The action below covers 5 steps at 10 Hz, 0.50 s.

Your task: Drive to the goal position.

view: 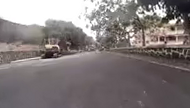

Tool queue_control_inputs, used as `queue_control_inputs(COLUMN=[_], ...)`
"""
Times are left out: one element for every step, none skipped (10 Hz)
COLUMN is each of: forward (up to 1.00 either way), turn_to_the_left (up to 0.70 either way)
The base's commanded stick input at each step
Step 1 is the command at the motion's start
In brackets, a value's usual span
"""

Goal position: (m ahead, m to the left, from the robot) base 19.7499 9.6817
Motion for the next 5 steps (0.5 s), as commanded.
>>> queue_control_inputs(forward=[0.7,0.7,0.7,0.7,0.7], turn_to_the_left=[0.0,0.0,0.0,0.0,0.0])
